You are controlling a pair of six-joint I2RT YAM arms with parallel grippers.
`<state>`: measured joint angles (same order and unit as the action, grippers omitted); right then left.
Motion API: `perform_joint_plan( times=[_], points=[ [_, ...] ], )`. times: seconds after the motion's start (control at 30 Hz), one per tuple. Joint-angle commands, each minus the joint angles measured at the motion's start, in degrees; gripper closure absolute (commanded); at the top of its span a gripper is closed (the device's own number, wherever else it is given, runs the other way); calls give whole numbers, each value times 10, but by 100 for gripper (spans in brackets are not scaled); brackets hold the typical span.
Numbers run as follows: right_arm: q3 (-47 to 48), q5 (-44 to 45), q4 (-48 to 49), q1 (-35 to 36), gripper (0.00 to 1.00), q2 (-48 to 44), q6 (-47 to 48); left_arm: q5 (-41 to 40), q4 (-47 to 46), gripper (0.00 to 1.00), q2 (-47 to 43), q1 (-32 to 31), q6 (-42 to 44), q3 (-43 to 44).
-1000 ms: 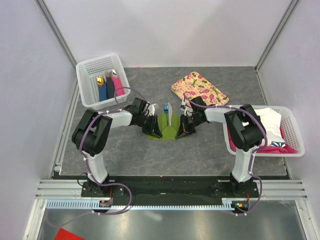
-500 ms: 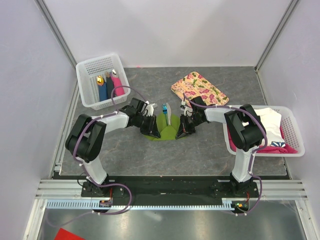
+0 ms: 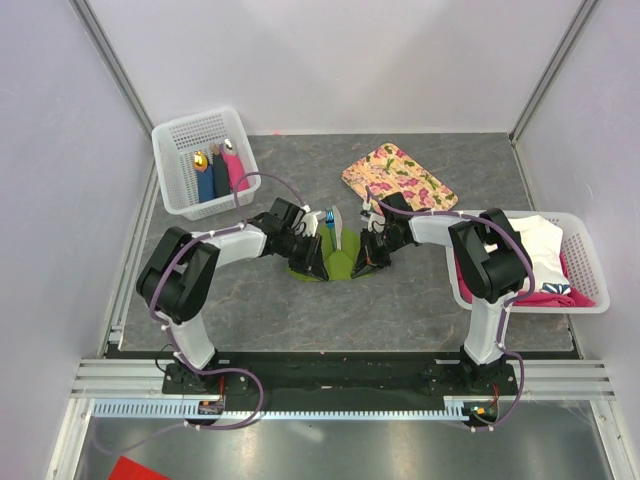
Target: Place the utensils on the paper napkin and roll it up
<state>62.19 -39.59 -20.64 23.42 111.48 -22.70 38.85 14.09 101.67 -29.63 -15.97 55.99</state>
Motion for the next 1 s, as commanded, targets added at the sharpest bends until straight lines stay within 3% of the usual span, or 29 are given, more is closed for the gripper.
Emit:
perform_joint_plan(
  times=[0.0, 0.4, 0.73, 0.97],
  points=[
    [6, 73, -6, -1, 100, 10, 27, -18, 3, 76, 23, 7, 6, 17],
    [8, 74, -7, -1, 100, 13, 28, -14, 14, 77, 30, 46, -2, -25],
    [10, 73, -8, 5, 100, 10, 34, 2, 49, 77, -16, 71, 23, -60],
    [12, 67, -10, 9, 100, 7, 34, 36, -14, 67, -81, 61, 24, -39]
  ],
)
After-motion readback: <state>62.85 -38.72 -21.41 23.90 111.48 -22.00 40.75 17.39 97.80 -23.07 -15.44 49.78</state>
